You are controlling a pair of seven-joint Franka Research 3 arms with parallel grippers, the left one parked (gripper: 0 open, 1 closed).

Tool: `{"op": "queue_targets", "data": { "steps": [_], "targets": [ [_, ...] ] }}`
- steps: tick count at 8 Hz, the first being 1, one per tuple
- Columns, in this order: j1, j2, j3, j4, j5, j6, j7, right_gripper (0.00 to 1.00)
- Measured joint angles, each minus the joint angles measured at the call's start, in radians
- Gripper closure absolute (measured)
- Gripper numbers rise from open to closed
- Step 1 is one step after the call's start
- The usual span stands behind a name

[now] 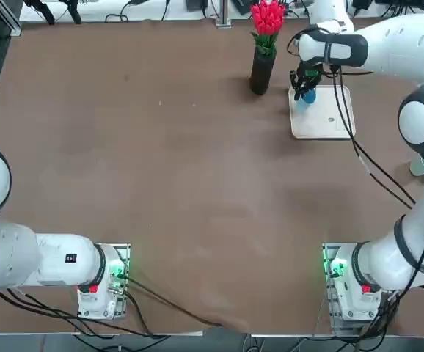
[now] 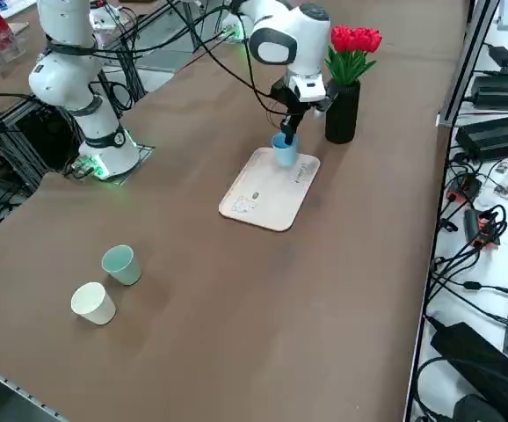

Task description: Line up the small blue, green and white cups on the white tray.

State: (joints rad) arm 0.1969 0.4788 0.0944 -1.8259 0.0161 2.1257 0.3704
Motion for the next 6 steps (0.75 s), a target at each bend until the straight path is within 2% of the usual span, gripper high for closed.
{"op": "queue_targets", "data": {
  "steps": [3,4,6],
  "targets": [
    [0.005,0.005,0.000,-0.026,0.000,0.047,0.000,0.94],
    [0.005,0.006,-0.001,-0.029,0.000,0.049,0.000,0.83],
    [0.007,0.005,-0.001,-0.029,0.000,0.047,0.000,0.48]
  ]
}}
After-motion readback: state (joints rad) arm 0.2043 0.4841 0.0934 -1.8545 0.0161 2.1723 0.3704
